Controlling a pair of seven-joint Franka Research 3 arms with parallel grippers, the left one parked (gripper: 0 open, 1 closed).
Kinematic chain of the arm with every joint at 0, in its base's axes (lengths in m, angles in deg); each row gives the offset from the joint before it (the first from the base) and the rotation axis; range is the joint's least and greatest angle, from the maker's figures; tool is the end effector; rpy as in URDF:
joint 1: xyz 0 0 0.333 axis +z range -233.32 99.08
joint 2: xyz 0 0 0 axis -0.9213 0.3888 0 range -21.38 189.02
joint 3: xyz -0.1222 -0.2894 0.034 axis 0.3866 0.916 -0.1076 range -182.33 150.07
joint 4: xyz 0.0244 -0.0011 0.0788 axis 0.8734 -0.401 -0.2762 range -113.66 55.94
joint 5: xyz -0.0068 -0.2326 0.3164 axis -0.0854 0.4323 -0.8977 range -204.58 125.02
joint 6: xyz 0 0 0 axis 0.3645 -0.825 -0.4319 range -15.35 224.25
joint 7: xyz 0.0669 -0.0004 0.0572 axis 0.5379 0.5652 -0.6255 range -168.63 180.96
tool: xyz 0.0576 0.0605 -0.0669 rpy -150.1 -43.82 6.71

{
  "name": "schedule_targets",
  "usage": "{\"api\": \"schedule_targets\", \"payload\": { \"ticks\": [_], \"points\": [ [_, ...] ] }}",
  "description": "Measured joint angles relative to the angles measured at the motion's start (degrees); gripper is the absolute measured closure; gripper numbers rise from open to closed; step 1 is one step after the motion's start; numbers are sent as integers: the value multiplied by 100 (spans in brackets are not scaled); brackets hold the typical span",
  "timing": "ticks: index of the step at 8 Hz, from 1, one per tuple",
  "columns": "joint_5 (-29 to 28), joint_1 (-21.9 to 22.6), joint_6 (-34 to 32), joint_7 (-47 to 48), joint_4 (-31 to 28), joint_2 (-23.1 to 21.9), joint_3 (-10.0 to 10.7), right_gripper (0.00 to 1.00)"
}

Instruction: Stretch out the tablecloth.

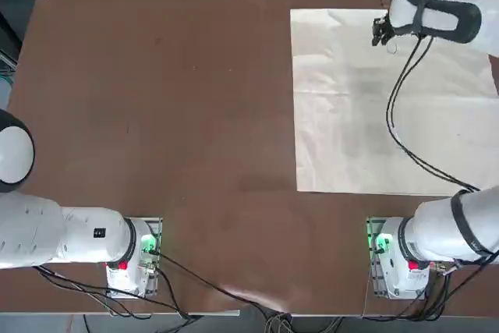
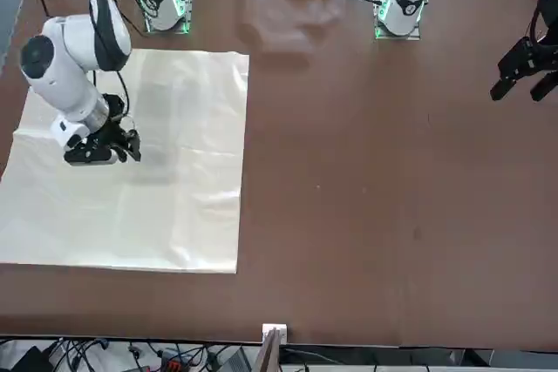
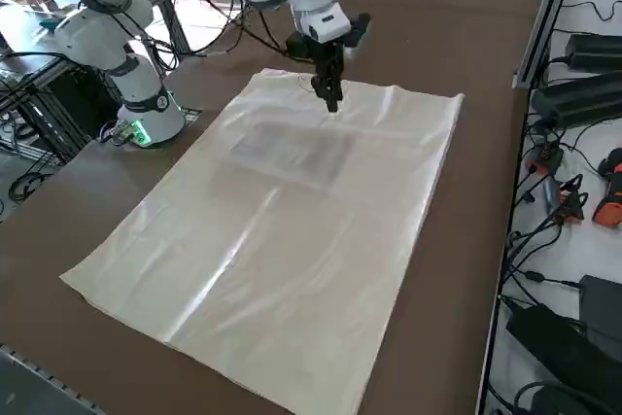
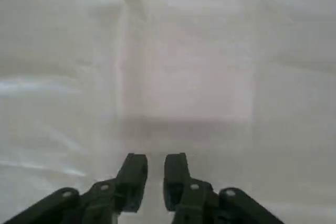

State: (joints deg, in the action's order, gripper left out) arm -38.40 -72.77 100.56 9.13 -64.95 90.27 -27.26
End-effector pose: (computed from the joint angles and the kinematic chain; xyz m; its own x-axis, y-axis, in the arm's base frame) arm 0.5490 0.0521 0.3359 0.9905 0.0580 0.1249 0.0598 -0.9981 -0.0109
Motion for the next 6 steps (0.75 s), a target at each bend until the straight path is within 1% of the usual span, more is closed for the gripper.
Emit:
{"api": "schedule_targets", "payload": {
  "ticks": [1, 2, 3, 6],
  "points": [
    [0, 20, 516, 0, -297, 163, 0, 89],
    [3, 30, 931, -3, -487, 355, 1, 95],
    [4, 55, 1166, -37, -552, 541, 1, 99],
    [4, 72, 1563, -297, -557, 1019, 4, 99]
  ]
}}
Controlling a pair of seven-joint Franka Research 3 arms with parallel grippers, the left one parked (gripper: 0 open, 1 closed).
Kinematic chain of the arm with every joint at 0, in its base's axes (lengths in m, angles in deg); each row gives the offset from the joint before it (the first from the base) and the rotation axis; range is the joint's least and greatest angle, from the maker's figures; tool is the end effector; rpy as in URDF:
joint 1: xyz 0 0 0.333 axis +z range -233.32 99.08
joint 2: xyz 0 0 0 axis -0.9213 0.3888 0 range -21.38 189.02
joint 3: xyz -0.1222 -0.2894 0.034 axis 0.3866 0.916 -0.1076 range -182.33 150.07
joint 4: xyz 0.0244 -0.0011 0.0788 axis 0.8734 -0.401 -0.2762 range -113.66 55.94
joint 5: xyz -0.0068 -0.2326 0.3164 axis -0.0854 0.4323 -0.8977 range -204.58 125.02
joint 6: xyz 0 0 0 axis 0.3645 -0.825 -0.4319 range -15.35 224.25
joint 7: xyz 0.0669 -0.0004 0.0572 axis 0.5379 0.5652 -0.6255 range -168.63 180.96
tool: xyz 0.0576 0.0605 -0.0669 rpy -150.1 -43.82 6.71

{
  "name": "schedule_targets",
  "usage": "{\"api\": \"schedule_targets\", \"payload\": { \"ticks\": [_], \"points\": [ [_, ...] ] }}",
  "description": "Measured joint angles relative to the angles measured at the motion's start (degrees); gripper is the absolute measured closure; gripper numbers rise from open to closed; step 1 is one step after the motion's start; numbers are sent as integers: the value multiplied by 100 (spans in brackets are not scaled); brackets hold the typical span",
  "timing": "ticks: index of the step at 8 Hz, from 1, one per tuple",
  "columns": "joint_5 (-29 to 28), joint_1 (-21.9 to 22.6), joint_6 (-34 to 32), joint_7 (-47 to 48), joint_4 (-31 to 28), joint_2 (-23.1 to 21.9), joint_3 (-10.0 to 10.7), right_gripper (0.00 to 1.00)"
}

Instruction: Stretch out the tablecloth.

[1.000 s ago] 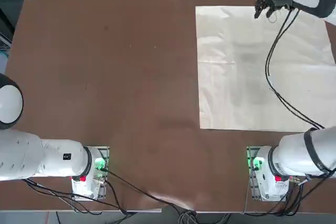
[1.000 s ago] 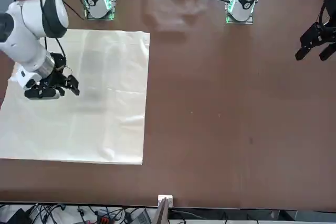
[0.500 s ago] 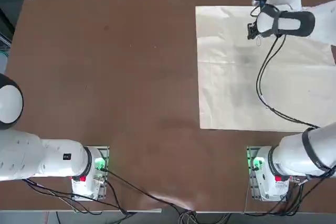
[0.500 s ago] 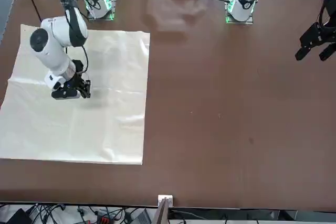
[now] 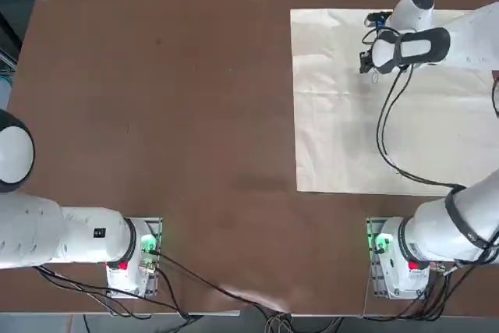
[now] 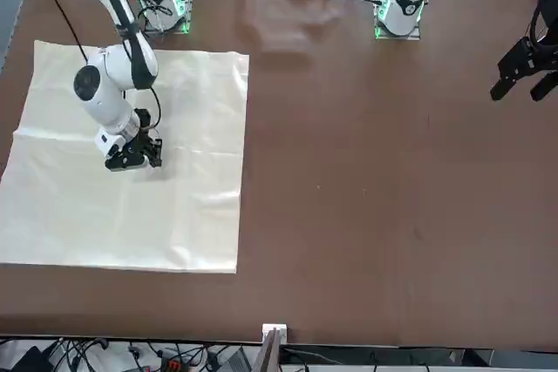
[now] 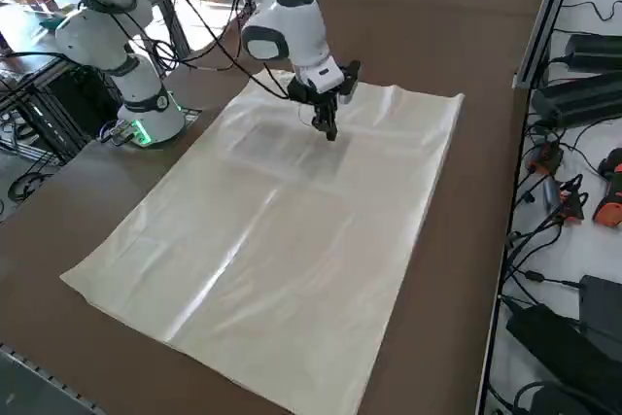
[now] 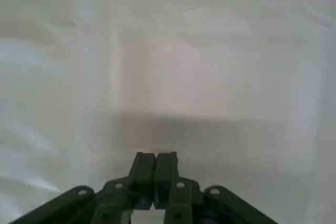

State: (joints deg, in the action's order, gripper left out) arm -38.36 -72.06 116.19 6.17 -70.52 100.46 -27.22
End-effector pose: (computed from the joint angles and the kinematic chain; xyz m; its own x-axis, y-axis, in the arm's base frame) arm 0.5316 0.0599 0.2292 0.9853 0.1141 0.1268 0.1204 -0.9918 -0.0427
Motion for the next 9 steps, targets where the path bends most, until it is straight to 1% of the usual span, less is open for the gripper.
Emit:
{"api": "schedule_targets", "payload": {
  "ticks": [2, 5, 9],
  "points": [
    [0, 35, 216, -56, 6, 263, 0, 99],
    [0, 136, 326, -56, 18, 424, -2, 99],
    [-3, 553, 477, 150, 62, 542, -9, 99]
  ]
}}
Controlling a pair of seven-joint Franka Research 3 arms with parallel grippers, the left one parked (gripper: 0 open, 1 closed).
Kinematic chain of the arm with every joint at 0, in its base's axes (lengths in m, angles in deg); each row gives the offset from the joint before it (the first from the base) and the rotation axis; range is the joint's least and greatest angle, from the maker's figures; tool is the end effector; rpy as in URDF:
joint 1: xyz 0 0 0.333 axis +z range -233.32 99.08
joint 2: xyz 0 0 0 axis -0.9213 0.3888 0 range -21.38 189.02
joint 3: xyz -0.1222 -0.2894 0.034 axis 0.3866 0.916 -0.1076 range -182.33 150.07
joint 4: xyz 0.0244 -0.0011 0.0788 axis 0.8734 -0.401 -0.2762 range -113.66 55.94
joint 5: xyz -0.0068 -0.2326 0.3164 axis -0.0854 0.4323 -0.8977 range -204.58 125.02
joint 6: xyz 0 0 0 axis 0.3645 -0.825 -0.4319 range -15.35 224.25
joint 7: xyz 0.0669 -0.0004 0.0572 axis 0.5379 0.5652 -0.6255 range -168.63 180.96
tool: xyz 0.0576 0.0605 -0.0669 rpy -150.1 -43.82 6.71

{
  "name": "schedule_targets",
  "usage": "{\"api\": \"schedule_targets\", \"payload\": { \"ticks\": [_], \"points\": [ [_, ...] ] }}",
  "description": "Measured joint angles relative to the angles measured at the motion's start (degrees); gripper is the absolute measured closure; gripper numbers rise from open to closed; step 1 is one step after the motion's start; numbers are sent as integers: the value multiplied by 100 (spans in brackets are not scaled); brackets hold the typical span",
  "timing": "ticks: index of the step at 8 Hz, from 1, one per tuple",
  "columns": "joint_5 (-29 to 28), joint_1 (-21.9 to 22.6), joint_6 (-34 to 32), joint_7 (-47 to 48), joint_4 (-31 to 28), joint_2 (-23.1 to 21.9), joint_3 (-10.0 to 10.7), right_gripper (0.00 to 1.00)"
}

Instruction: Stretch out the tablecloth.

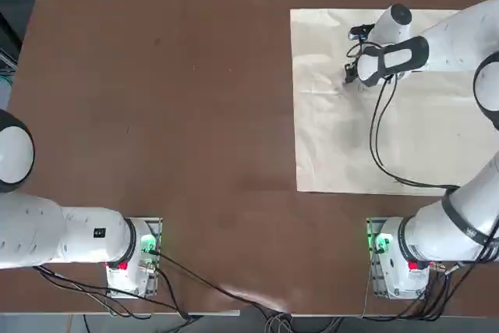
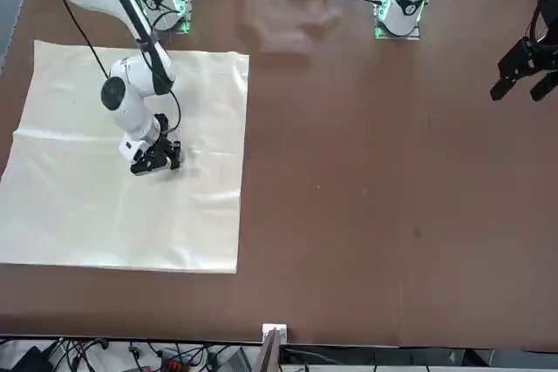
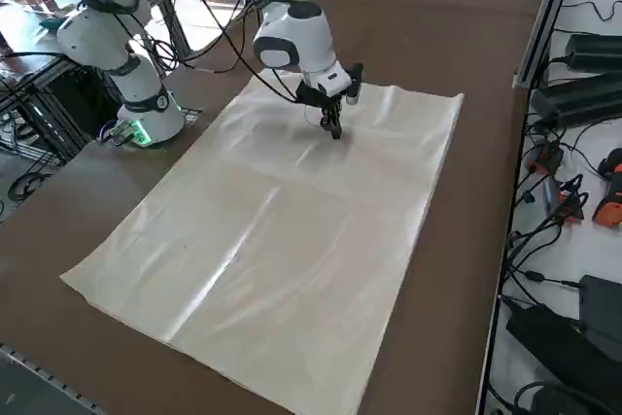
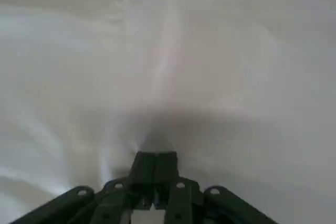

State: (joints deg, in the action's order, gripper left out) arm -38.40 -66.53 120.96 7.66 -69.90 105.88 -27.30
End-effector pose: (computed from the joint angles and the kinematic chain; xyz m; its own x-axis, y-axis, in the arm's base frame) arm 0.5236 0.1133 0.1918 0.9762 0.1764 0.1263 0.1857 -0.9804 -0.0658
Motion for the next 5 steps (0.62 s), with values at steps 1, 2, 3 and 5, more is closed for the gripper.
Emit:
{"api": "schedule_targets", "payload": {
  "ticks": [1, 2, 3, 5],
  "points": [
    [0, 95, 84, 102, 2, 17, 2, 99],
    [0, 203, 147, 238, 12, 38, 1, 99],
    [0, 340, 181, 443, 57, 75, 1, 99],
    [-1, 762, 209, 1042, 201, 169, -6, 99]
  ]
}}
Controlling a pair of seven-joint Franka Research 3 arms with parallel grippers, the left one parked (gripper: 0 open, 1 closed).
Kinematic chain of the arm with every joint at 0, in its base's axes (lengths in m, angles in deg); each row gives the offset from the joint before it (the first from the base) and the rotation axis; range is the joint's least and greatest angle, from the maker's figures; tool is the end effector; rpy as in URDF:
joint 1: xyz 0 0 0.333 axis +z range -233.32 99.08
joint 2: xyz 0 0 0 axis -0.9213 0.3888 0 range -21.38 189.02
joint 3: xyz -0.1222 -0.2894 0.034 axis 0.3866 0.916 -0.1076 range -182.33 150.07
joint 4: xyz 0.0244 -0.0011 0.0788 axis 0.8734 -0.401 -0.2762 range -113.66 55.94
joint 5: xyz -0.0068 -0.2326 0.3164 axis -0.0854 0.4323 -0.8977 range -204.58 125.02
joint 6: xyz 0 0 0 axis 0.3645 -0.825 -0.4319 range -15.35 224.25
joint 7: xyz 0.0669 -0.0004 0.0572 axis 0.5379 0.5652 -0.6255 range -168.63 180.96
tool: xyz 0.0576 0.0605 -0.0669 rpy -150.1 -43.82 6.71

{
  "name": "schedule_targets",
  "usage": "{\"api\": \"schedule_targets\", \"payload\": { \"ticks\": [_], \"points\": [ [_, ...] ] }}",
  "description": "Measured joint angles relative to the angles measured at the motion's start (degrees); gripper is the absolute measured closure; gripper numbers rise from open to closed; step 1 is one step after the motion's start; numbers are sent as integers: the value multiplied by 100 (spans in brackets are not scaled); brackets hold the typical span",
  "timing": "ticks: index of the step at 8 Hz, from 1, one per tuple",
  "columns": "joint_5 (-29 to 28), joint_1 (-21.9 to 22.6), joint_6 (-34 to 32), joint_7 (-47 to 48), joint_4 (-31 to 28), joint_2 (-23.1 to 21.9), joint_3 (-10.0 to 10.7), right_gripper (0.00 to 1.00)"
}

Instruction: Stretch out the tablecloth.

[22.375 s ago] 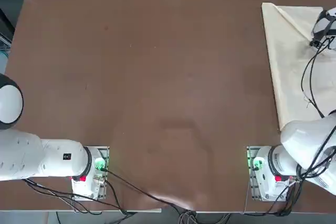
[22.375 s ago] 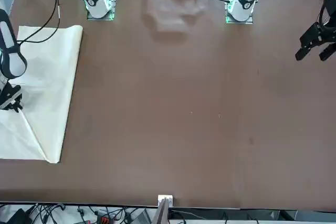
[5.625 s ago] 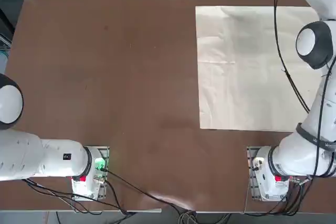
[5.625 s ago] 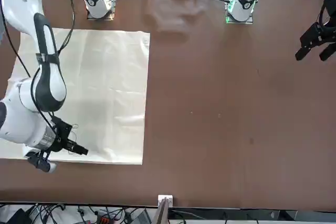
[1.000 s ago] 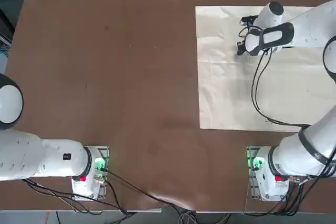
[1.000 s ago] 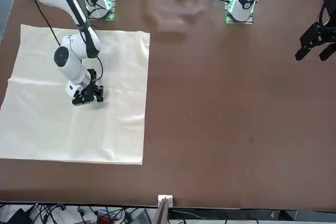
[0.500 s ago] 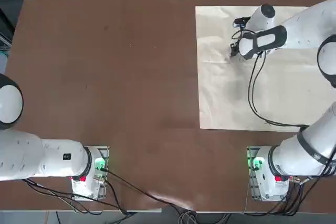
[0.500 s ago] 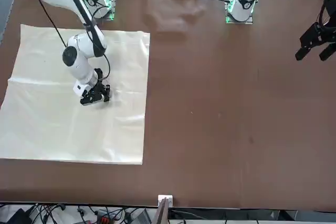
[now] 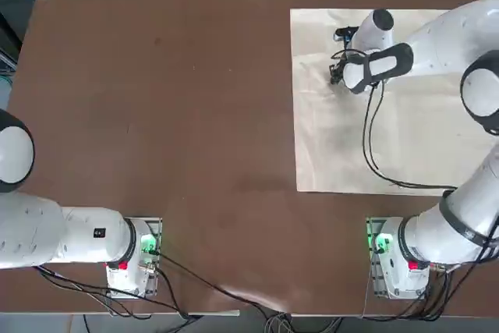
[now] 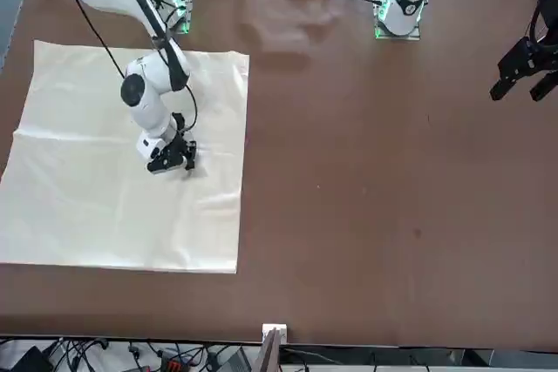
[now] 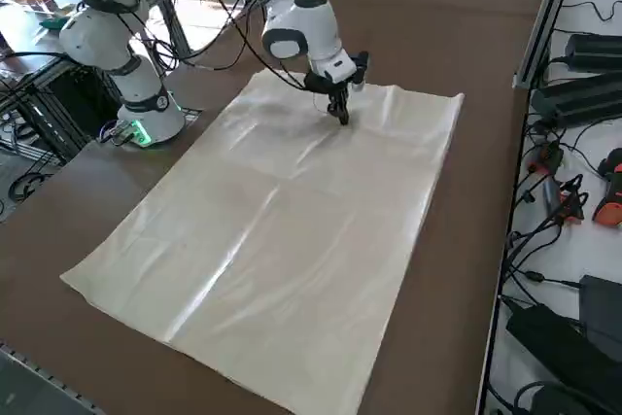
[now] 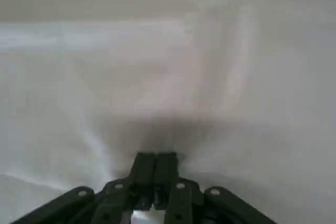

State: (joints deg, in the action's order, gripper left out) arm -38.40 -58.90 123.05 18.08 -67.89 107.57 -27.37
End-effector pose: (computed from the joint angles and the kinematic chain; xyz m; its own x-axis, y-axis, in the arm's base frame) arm 0.5165 0.1864 0.1920 0.9808 0.1217 0.1523 0.1380 -0.9852 -0.1017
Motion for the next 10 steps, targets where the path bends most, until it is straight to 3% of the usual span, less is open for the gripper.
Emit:
{"api": "schedule_targets", "payload": {
  "ticks": [5, 10],
  "points": [
    [-1, 1086, 12, 1603, 700, 252, -5, 99],
    [-1, 1499, -299, 2101, 1409, 539, 19, 96]
  ]
}}
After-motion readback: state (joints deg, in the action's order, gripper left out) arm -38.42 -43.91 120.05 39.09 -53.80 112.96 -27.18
